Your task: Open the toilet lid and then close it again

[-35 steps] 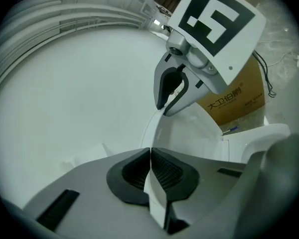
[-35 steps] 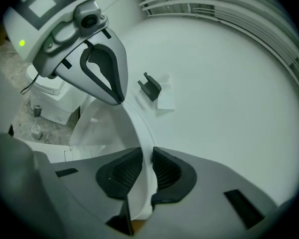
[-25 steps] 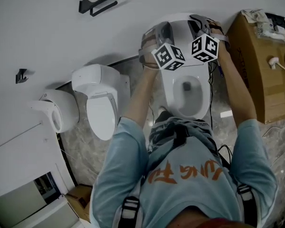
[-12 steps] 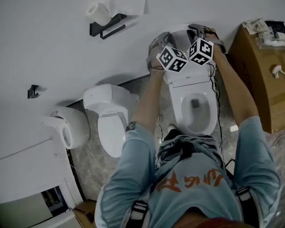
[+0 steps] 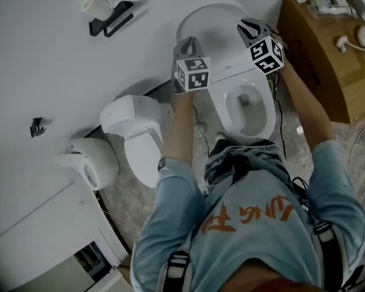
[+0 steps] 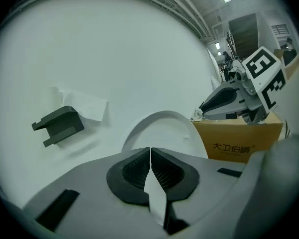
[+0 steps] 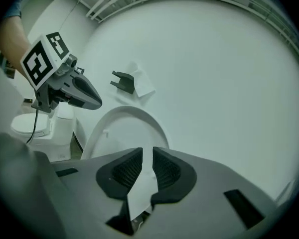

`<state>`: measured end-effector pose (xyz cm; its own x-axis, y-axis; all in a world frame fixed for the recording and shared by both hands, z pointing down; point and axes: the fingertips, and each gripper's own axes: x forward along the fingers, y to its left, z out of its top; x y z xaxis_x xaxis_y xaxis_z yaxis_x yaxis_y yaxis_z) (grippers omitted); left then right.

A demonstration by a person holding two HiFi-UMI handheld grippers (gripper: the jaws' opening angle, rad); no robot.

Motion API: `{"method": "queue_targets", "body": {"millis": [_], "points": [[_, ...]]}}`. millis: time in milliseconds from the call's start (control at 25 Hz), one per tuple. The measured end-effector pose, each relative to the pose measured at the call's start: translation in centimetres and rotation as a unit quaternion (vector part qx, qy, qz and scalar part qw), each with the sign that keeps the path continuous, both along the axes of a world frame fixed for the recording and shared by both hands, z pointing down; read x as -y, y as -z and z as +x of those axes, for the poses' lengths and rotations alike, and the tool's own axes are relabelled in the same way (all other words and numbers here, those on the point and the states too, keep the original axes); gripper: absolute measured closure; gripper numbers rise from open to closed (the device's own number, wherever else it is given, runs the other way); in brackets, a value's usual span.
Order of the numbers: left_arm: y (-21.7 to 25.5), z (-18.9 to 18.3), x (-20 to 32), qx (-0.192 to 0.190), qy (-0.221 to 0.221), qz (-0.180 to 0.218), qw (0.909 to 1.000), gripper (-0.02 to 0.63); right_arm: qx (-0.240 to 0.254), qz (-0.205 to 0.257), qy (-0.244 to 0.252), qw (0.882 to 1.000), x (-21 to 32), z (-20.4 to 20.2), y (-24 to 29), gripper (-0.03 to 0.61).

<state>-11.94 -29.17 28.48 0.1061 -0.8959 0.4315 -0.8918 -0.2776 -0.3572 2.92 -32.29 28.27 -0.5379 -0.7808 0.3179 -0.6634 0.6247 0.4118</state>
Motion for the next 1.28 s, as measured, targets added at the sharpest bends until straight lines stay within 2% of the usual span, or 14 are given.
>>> {"method": "queue_targets", "body": {"millis": [200, 320, 520, 680, 920, 1120, 1280], "points": [[-2.2, 2.1, -7.5, 0.023, -0.039, -0.021, 0.9988, 0.58, 0.018, -0.037, -0.012, 0.999, -6.7, 3.3, -4.1, 0.5], [-4.6, 3.1, -11.3, 0.034, -0.06, -0.04, 0.9968, 0.58, 0.023, -0.062, -0.005, 0.998, -10.0, 3.8, -6.8, 0.5], [-11.8, 5.7, -16.2, 0.047, -0.111, -0.107, 0.9869, 0.58, 0.024, -0.13, 0.028, 0.991, -15.3, 2.7, -13.1, 0.472], [-18.6, 8.5, -19.8, 0.04, -0.159, -0.166, 0.9725, 0.578, -0.004, -0.186, 0.057, 0.981, -19.5, 2.8, -19.7, 0.435], [-27.7, 10.6, -25.9, 0.037, -0.217, -0.258, 0.9408, 0.515, -0.025, -0.28, 0.082, 0.956, -26.2, 3.3, -29.5, 0.385], [-34.7, 11.4, -28.9, 0.032, -0.24, -0.305, 0.9209, 0.495, -0.048, -0.322, 0.105, 0.94, -29.2, 3.5, -36.0, 0.371], [-39.7, 12.6, -32.6, 0.035, -0.271, -0.347, 0.8972, 0.452, -0.071, -0.356, 0.144, 0.921, -32.8, 3.5, -40.1, 0.347]]}}
